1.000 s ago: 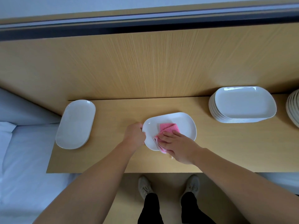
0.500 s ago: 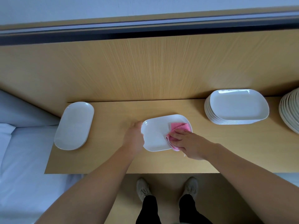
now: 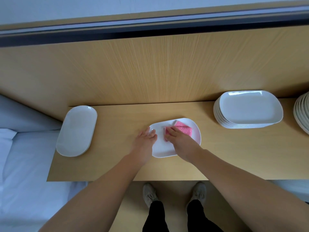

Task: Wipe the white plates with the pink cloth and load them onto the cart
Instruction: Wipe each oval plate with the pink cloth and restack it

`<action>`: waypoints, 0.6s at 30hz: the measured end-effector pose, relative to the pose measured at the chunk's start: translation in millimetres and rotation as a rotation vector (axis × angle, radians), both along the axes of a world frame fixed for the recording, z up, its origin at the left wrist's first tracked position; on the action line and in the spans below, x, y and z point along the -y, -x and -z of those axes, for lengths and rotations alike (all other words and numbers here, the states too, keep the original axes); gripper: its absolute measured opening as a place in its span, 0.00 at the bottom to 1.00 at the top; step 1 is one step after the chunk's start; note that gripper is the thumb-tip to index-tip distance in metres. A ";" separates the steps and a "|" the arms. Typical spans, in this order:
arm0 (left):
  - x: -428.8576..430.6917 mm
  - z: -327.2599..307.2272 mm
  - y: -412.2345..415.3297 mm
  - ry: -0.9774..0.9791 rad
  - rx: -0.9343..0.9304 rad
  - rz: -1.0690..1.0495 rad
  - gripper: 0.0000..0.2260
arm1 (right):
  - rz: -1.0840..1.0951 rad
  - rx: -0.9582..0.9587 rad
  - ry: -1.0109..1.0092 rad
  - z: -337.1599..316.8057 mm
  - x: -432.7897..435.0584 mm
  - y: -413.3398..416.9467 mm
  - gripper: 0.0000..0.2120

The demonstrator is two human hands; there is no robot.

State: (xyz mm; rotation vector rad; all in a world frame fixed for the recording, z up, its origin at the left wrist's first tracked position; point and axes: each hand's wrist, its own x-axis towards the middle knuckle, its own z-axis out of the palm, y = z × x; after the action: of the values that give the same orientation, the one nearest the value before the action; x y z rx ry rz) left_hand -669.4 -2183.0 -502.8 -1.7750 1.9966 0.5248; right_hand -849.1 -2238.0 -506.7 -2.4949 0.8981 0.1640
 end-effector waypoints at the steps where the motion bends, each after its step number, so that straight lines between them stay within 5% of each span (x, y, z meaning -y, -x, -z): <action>1: -0.3 -0.2 -0.5 0.008 -0.012 -0.005 0.26 | -0.016 0.010 0.019 1.9 1.0 -5.1 0.22; 6: -1.5 1.2 -4.3 0.024 -0.043 -0.020 0.24 | -0.101 -0.300 0.048 7.5 1.6 -6.7 0.28; 15: -8.1 -1.4 -2.6 0.025 -0.083 -0.048 0.24 | 0.008 -0.358 0.162 -11.5 30.0 47.1 0.29; 18: -10.9 -6.8 -1.4 -0.024 -0.123 -0.094 0.33 | -0.005 -0.408 0.108 -10.1 27.1 46.5 0.32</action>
State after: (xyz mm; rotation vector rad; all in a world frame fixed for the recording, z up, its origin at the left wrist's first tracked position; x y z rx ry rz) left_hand -668.0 -2172.1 -496.1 -1.8702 1.9850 0.7008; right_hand -895.6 -2265.1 -496.5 -2.6102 1.0828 0.6614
